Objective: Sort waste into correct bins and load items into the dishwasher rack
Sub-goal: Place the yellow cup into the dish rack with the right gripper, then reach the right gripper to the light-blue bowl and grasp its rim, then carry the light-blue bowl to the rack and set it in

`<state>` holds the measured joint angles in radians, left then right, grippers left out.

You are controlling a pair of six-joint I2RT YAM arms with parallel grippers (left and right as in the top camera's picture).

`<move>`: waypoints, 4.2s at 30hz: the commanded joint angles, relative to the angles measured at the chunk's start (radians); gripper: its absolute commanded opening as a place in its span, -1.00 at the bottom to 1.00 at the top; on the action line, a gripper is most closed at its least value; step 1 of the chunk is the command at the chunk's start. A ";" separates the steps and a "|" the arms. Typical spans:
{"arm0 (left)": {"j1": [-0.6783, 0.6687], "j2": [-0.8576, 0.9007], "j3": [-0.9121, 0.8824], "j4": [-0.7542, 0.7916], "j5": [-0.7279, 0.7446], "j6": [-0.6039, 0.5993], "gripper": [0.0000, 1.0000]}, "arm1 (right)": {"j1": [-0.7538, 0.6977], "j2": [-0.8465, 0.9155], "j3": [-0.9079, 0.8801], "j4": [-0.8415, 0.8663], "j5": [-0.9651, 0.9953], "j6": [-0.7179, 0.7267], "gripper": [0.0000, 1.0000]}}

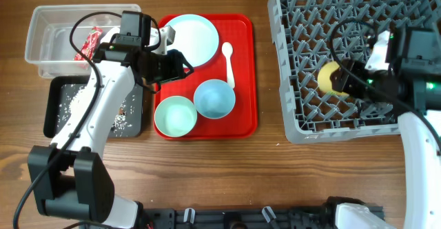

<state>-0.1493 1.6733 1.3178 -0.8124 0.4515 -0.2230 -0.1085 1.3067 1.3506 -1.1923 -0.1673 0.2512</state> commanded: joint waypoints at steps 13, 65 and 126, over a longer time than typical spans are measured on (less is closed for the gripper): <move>0.001 -0.018 0.014 -0.001 -0.061 0.006 -0.15 | 0.034 0.198 0.009 -0.121 -0.018 -0.118 -0.21; 0.390 -0.257 0.111 -0.066 -0.064 0.009 0.99 | 0.586 0.585 0.324 0.183 -0.092 -0.011 0.41; 0.425 -0.254 0.111 -0.084 -0.064 0.009 1.00 | 0.522 0.372 0.244 0.597 1.313 -0.121 -0.91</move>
<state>0.2714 1.4204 1.4223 -0.8970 0.3893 -0.2226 0.4553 1.6272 1.5925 -0.7059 0.8845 0.3000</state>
